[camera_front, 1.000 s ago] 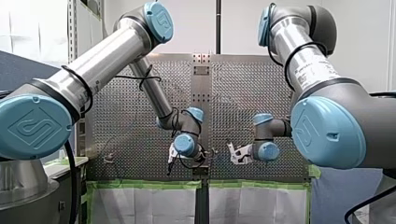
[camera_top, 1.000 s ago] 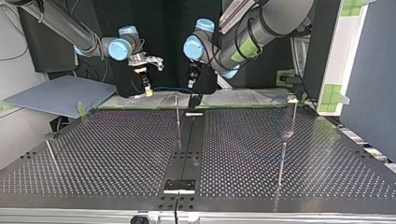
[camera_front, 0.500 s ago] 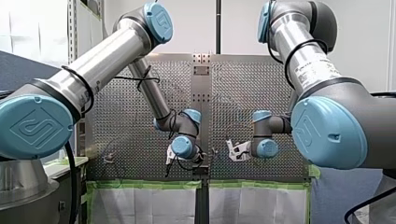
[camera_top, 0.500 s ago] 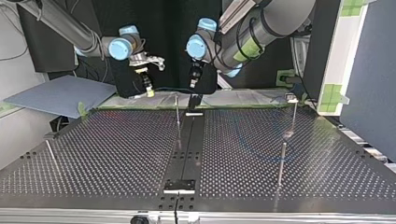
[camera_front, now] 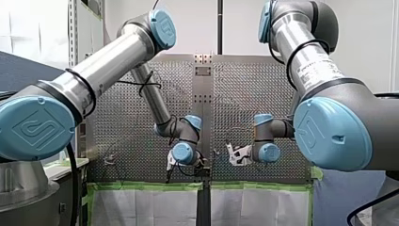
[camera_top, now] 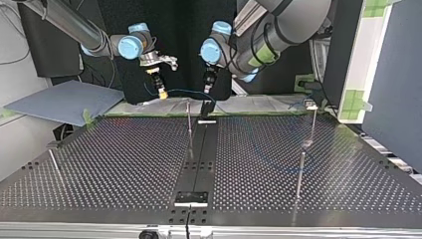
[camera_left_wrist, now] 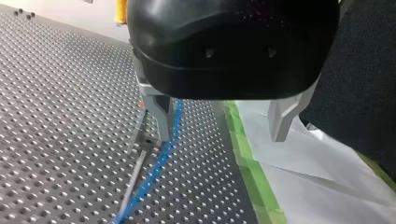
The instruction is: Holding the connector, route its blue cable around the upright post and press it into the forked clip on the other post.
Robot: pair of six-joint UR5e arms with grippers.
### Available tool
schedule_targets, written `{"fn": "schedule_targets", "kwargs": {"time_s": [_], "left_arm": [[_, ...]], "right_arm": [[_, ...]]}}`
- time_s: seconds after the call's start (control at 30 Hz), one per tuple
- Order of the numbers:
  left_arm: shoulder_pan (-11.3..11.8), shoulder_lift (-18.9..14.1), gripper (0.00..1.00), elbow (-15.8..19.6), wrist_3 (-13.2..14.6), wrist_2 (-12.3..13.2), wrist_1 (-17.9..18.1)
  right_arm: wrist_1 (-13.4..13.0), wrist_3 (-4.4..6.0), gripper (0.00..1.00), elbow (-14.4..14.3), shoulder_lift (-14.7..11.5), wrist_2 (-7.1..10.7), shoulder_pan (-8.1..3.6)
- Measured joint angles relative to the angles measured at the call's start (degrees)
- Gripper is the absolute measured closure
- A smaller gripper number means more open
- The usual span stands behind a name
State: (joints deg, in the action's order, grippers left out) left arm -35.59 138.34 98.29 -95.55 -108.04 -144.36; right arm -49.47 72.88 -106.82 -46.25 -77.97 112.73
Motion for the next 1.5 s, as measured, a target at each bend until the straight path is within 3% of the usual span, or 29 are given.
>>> {"fn": "schedule_targets", "kwargs": {"time_s": [0.6,1.0,1.23,1.27,1.3,1.33,1.37,1.4,1.43,1.5], "left_arm": [[0.6,1.3,0.00,-2.1,-0.5,0.2,3.2],[2.3,1.3,0.00,-2.6,-2.7,0.8,5.7],[2.6,1.3,0.00,-2.7,-1.3,0.2,5.6],[2.6,1.3,0.02,-2.7,-1.0,0.0,5.6],[2.6,1.3,0.16,-2.7,-0.7,-0.1,5.6],[2.6,1.3,0.16,-2.7,-0.3,-0.1,5.7],[2.6,1.3,0.32,-2.7,0.0,0.0,5.8],[2.6,1.3,0.67,-2.7,0.4,0.0,5.9],[2.6,1.3,0.67,-2.7,0.9,0.1,5.9],[2.6,1.3,1.00,-2.7,1.5,0.1,6.1]], "right_arm": [[-0.1,0.00,1.00,0.0,0.0,0.33,0.08],[-0.1,0.00,1.00,0.0,0.0,0.96,0.08],[-0.1,0.00,1.00,0.0,0.0,0.97,0.09],[-0.1,0.00,1.00,0.0,0.0,0.97,0.09],[-0.1,0.00,1.00,0.0,0.0,0.98,0.09],[-0.1,0.00,1.00,0.0,0.0,0.97,0.09],[-0.1,0.00,1.00,0.0,0.0,0.97,0.08],[-0.1,0.00,1.00,0.0,0.0,0.98,0.05],[0.0,0.00,1.00,0.0,0.0,0.97,0.01],[0.0,0.00,1.00,0.0,0.0,0.97,-0.09]]}}
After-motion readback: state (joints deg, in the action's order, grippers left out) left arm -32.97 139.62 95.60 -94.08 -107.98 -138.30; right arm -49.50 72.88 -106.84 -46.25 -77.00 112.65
